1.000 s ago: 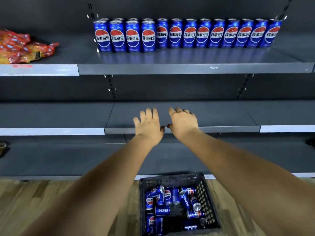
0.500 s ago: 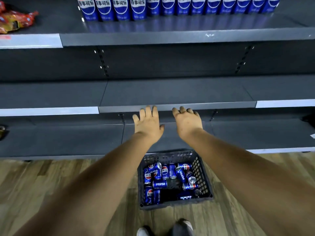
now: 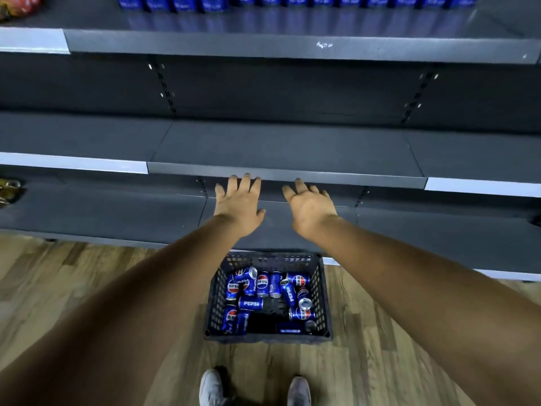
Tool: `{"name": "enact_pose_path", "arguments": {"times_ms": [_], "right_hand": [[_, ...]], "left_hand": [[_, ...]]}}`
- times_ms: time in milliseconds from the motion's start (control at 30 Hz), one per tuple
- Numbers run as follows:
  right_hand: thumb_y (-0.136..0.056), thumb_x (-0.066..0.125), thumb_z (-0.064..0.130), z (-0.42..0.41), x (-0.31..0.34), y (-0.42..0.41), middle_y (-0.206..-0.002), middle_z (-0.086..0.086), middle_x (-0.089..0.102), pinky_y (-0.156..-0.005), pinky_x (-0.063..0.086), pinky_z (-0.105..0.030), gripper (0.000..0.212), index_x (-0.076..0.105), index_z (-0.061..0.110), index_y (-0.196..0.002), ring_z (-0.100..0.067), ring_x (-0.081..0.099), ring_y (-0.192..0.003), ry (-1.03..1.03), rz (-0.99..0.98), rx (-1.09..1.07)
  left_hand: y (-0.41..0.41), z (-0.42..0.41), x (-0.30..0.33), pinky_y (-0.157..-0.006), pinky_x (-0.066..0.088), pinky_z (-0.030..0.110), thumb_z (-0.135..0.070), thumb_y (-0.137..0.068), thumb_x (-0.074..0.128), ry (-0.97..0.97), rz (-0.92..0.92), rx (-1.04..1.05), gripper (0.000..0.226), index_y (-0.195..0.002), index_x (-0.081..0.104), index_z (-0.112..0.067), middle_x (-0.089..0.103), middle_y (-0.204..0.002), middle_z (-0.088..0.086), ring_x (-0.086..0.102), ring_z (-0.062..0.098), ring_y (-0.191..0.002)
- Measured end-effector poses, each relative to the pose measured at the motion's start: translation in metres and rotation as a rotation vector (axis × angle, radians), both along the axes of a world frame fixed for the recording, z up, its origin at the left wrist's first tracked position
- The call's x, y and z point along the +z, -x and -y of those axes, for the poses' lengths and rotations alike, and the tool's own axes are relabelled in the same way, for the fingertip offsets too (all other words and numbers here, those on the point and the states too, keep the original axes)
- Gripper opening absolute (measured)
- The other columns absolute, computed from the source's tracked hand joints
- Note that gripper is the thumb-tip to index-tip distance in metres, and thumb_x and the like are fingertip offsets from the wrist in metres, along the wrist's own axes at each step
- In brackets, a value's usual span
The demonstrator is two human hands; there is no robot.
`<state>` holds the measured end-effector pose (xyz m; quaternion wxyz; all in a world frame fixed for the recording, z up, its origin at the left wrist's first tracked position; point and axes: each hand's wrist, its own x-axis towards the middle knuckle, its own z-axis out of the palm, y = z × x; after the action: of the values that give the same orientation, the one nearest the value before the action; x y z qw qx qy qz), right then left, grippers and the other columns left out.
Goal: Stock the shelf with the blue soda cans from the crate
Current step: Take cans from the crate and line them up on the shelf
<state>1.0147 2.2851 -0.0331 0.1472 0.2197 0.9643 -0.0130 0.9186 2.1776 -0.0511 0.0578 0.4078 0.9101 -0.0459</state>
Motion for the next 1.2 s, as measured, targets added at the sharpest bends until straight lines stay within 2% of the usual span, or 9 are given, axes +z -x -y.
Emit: {"name": "enact_pose_path", "arguments": {"times_ms": [100, 300, 400, 567, 700, 800, 900, 1000, 1200], "right_hand": [[-0.084, 0.06, 0.005, -0.013, -0.007, -0.008, -0.155, -0.015, 0.013, -0.114, 0.024, -0.044, 0.082, 0.013, 0.014, -0.15, -0.034, 0.026, -0.138, 0.004, 0.028, 0.022], [-0.087, 0.052, 0.008, -0.021, -0.027, -0.011, -0.141, -0.016, 0.039, -0.111, 0.028, -0.042, 0.063, 0.025, 0.009, -0.144, -0.033, 0.036, -0.131, 0.047, 0.067, 0.045], [-0.087, 0.053, 0.007, -0.017, -0.046, -0.009, -0.148, -0.018, 0.03, -0.113, 0.026, -0.044, 0.066, 0.022, 0.009, -0.146, -0.034, 0.031, -0.135, 0.064, 0.089, 0.07], [-0.086, 0.057, 0.009, -0.008, -0.086, -0.002, -0.156, -0.017, 0.007, -0.114, 0.023, -0.043, 0.063, 0.03, 0.01, -0.143, -0.036, 0.023, -0.139, 0.098, 0.142, 0.079], [-0.084, 0.057, 0.007, 0.0, -0.129, -0.003, -0.148, -0.019, 0.013, -0.107, 0.031, -0.04, 0.054, 0.037, 0.008, -0.134, -0.036, 0.031, -0.129, 0.142, 0.115, 0.048], [-0.083, 0.055, 0.0, 0.007, -0.162, -0.007, -0.148, -0.018, 0.012, -0.106, 0.031, -0.041, 0.055, 0.034, 0.008, -0.133, -0.037, 0.031, -0.128, 0.187, 0.145, 0.003], [-0.082, 0.052, -0.003, 0.01, -0.194, -0.011, -0.15, -0.02, 0.011, -0.109, 0.029, -0.045, 0.06, 0.03, 0.009, -0.136, -0.038, 0.029, -0.131, 0.189, 0.166, -0.012], [-0.083, 0.053, 0.0, 0.009, -0.224, -0.009, -0.153, -0.02, 0.01, -0.113, 0.022, -0.048, 0.065, 0.026, 0.009, -0.141, -0.039, 0.024, -0.136, 0.185, 0.213, -0.039], [-0.086, 0.057, 0.006, 0.008, -0.282, -0.006, -0.149, -0.019, 0.022, -0.114, 0.02, -0.049, 0.065, 0.026, 0.009, -0.143, -0.038, 0.025, -0.137, 0.205, 0.229, -0.087]], "left_hand": [[-0.009, -0.006, -0.006, -0.113, 0.016, 0.054, -0.043, -0.095, 0.042, 0.001, 0.011, 0.028, 0.069, -0.15, 0.011, -0.014, 0.011, -0.155, 0.007, 0.011, 0.032, -0.141], [-0.021, -0.006, -0.028, -0.113, 0.017, 0.054, -0.043, -0.096, 0.04, 0.068, 0.071, 0.073, 0.066, -0.149, 0.014, -0.013, 0.012, -0.156, 0.008, 0.009, 0.033, -0.142], [-0.019, -0.005, -0.044, -0.114, 0.011, 0.055, -0.043, -0.096, 0.041, 0.111, 0.086, 0.075, 0.07, -0.15, 0.009, -0.013, 0.009, -0.158, 0.007, 0.005, 0.033, -0.144], [-0.016, -0.005, -0.081, -0.114, 0.01, 0.056, -0.042, -0.095, 0.043, 0.171, 0.089, 0.053, 0.07, -0.15, 0.01, -0.013, 0.012, -0.156, 0.008, 0.007, 0.033, -0.143], [-0.011, -0.002, -0.124, -0.113, 0.012, 0.055, -0.041, -0.094, 0.046, 0.227, 0.154, 0.083, 0.067, -0.147, 0.016, -0.012, 0.018, -0.153, 0.01, 0.011, 0.033, -0.141], [-0.008, 0.0, -0.152, -0.113, 0.014, 0.055, -0.039, -0.094, 0.047, 0.251, 0.197, 0.111, 0.065, -0.146, 0.02, -0.011, 0.022, -0.15, 0.012, 0.014, 0.033, -0.14], [-0.012, -0.001, -0.179, -0.112, 0.019, 0.052, -0.035, -0.094, 0.047, 0.243, 0.223, 0.101, 0.059, -0.143, 0.026, -0.01, 0.027, -0.147, 0.012, 0.021, 0.032, -0.137], [-0.015, 0.0, -0.21, -0.104, 0.029, 0.043, -0.034, -0.094, 0.046, 0.213, 0.224, 0.132, 0.05, -0.137, 0.034, -0.01, 0.036, -0.14, 0.014, 0.031, 0.031, -0.131], [-0.013, 0.002, -0.271, -0.104, 0.028, 0.043, -0.041, -0.096, 0.043, 0.243, 0.209, 0.17, 0.053, -0.137, 0.035, -0.008, 0.037, -0.139, 0.016, 0.033, 0.034, -0.129]]}}
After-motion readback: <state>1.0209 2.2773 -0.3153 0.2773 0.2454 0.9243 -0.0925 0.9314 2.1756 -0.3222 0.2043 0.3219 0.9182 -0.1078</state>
